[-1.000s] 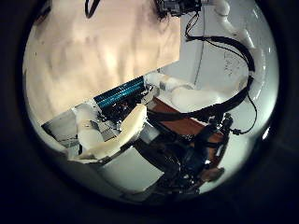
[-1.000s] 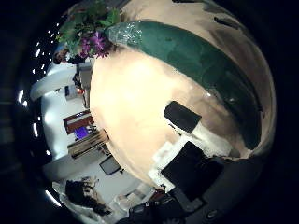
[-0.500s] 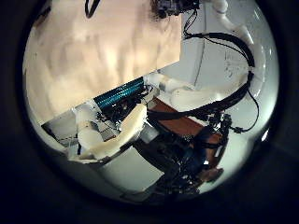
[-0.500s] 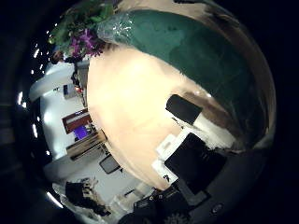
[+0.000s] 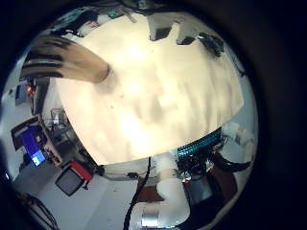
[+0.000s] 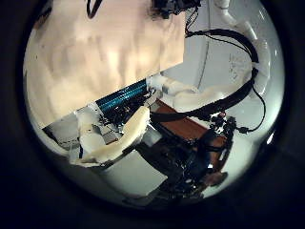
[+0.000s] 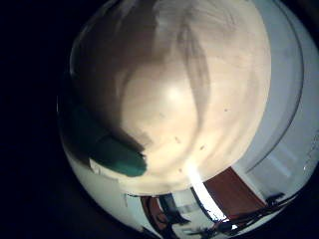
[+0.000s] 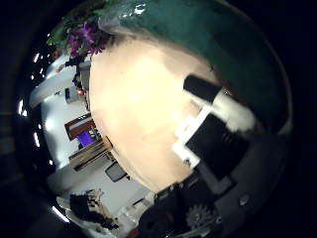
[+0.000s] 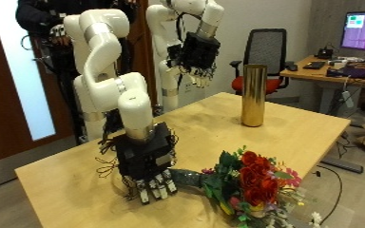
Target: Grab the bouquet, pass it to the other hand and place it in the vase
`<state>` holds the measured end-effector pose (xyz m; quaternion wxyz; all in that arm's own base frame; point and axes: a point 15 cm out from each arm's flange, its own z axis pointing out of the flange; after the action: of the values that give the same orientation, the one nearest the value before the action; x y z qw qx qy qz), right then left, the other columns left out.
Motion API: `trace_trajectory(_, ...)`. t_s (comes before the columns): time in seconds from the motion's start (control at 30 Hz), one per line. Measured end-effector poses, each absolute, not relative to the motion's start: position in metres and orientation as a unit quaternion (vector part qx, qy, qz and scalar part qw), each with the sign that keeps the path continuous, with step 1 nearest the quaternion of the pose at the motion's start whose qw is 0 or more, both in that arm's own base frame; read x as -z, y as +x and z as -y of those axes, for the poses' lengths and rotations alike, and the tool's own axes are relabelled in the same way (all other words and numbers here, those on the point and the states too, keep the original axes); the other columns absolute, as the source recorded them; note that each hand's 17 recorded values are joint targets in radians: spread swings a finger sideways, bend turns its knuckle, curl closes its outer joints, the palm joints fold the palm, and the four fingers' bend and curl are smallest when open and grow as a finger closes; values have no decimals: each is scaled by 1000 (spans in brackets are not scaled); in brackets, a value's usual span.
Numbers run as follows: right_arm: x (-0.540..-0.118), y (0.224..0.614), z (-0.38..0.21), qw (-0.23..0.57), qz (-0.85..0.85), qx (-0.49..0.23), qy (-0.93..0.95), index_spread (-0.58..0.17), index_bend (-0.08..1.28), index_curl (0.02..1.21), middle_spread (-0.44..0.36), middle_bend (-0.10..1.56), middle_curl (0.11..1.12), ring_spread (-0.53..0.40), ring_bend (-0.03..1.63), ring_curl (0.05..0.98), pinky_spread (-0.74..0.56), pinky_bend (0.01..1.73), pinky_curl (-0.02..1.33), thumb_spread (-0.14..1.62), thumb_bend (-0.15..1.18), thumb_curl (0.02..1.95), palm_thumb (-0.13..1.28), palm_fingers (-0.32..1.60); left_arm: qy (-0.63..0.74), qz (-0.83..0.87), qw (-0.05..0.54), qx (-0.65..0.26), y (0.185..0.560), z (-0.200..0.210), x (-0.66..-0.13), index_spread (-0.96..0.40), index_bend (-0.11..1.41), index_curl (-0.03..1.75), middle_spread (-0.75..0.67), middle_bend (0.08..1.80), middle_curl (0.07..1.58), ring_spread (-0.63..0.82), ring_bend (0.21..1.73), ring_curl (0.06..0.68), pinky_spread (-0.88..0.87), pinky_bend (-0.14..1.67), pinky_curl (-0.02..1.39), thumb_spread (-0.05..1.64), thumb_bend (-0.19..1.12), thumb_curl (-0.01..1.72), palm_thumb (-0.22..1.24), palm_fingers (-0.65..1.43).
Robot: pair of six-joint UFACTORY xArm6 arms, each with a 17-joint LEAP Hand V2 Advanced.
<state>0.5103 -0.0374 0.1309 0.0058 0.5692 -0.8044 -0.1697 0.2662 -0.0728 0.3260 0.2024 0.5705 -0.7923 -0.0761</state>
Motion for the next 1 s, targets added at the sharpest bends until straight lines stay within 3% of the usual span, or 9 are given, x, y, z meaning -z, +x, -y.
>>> trace_trajectory(0.13, -136, 513, 39, 9, 802, 165, 574, -289, 228, 422, -137, 644, 455, -256, 928, 222, -223, 653, 51, 938, -18, 435, 795, 1006, 571, 792, 202, 76, 265, 72, -326, 140, 155, 284, 236, 283, 360, 489, 469, 207, 506, 214, 320, 952, -28, 305, 427, 150)
trace_trajectory(0.17, -138, 515, 41, 9, 801, 161, 576, -302, 235, 435, -152, 663, 467, -267, 958, 239, -293, 724, 69, 921, -18, 442, 808, 1144, 570, 792, 203, 76, 265, 72, -326, 140, 156, 283, 237, 284, 360, 489, 469, 207, 506, 215, 320, 952, -27, 306, 429, 150)
trace_trajectory(0.2, -141, 516, 41, 8, 801, 159, 577, -336, 305, 481, -185, 741, 504, -284, 995, 276, -416, 838, 118, 897, -19, 454, 828, 1331, 570, 792, 203, 76, 266, 72, -326, 140, 156, 284, 238, 284, 361, 489, 470, 207, 506, 215, 320, 953, -28, 307, 429, 149)
trace_trajectory(0.23, -145, 518, 42, 4, 801, 155, 578, -354, 374, 514, -199, 781, 523, -294, 1030, 304, -468, 884, 144, 882, -23, 460, 836, 1358, 571, 792, 202, 76, 266, 73, -326, 140, 156, 284, 238, 284, 361, 489, 470, 207, 506, 216, 320, 953, -28, 307, 430, 149)
trace_trajectory(0.27, -152, 520, 43, -1, 801, 151, 580, -358, 380, 522, -203, 816, 536, -295, 1036, 310, -481, 912, 158, 869, -24, 465, 839, 1382, 571, 792, 203, 76, 266, 73, -326, 140, 156, 284, 239, 284, 361, 489, 471, 207, 506, 216, 320, 953, -28, 307, 430, 149)
trace_trajectory(0.3, -158, 522, 43, -6, 800, 149, 580, -367, 500, 573, -207, 870, 558, -280, 1107, 344, -487, 953, 189, 858, -16, 477, 863, 1467, 570, 792, 203, 76, 266, 73, -326, 139, 155, 284, 239, 285, 361, 489, 471, 207, 506, 217, 320, 953, -28, 307, 430, 148)
trace_trajectory(0.37, -168, 520, 46, -11, 802, 151, 577, -368, 702, 674, -203, 1014, 619, -252, 1211, 406, -450, 1099, 270, 861, -7, 501, 923, 1448, 571, 792, 203, 76, 266, 73, -325, 145, 156, 285, 240, 282, 360, 489, 473, 207, 506, 218, 320, 954, -28, 308, 430, 147)
trace_trajectory(0.6, -220, 499, 67, -29, 810, 166, 562, -329, 951, 844, -181, 1225, 713, -215, 1380, 513, -295, 1393, 441, 872, 18, 578, 1099, 1221, 571, 792, 202, 75, 267, 73, -326, 147, 155, 284, 239, 289, 363, 484, 471, 206, 506, 221, 320, 954, -28, 308, 429, 145)
trace_trajectory(1.0, -347, 475, 51, -181, 757, 186, 600, -279, 1035, 950, -143, 1323, 749, -192, 1454, 584, -192, 1434, 585, 707, -6, 752, 1232, 1113, 596, 775, 208, 26, 280, 70, -338, 140, 161, 292, 205, 291, 362, 466, 477, 203, 487, 222, 319, 957, -28, 305, 424, 191)
